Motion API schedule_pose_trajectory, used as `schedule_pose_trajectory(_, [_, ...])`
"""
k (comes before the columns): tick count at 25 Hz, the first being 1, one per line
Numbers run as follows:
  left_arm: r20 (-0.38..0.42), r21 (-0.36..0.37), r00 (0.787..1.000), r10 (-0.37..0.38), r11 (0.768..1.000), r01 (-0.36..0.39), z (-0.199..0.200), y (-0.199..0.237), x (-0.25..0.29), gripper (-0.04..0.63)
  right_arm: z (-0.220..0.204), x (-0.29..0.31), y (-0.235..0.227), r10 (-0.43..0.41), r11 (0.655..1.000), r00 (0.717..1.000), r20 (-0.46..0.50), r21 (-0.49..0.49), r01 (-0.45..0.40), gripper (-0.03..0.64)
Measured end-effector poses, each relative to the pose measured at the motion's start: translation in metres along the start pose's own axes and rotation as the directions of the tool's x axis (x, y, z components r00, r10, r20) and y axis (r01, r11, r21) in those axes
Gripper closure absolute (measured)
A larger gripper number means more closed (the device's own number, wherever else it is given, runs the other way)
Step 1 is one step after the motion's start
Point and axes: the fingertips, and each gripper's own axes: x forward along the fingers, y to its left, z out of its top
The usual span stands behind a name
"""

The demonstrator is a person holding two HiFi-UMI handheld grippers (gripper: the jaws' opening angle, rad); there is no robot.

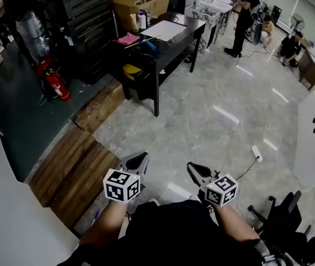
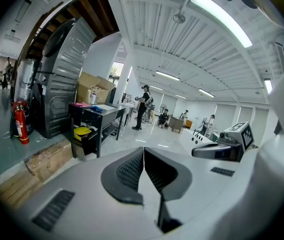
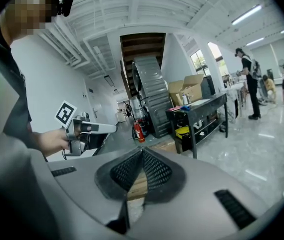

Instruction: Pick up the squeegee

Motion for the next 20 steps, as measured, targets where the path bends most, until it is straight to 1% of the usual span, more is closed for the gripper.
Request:
schedule_pose_trajectory(3, [0.005, 0.005, 1.000, -0.005, 1.000, 0.005, 0.003, 0.012, -0.010, 0.578, -0.001, 0.006, 0.009, -0.024, 1.000, 1.000, -0.001, 0.002, 0.024, 0.609])
schedule_pose_trajectory(7, [0.005, 0.004, 1.000, -0.015, 1.000, 0.015, 0.002, 0.020, -0.020, 0.578, -0.010, 0.016, 0.018, -0.027, 1.000, 0.999, -0.022, 0.016, 0.027, 0.609])
schedule_pose_trajectory(12, [0.005, -0.001, 1.000, -0.019, 1.000, 0.019, 0.001, 0.027, -0.026, 0.578, 0.001, 0.027, 0.034, -0.004, 1.000, 0.999, -0.042, 0.019, 0.005, 0.609])
schedule_pose_trajectory(16, [0.006, -0.009, 1.000, -0.013, 1.000, 0.013, -0.002, 0.036, -0.029, 0.578, 0.001, 0.037, 0.034, -0.003, 1.000, 0.999, -0.048, 0.000, 0.003, 0.609])
schedule_pose_trajectory(20, [0.001, -0.014, 1.000, -0.003, 1.000, 0.003, -0.005, 0.040, -0.026, 0.578, -0.003, 0.041, 0.029, -0.002, 1.000, 0.999, -0.054, 0.010, 0.003, 0.609])
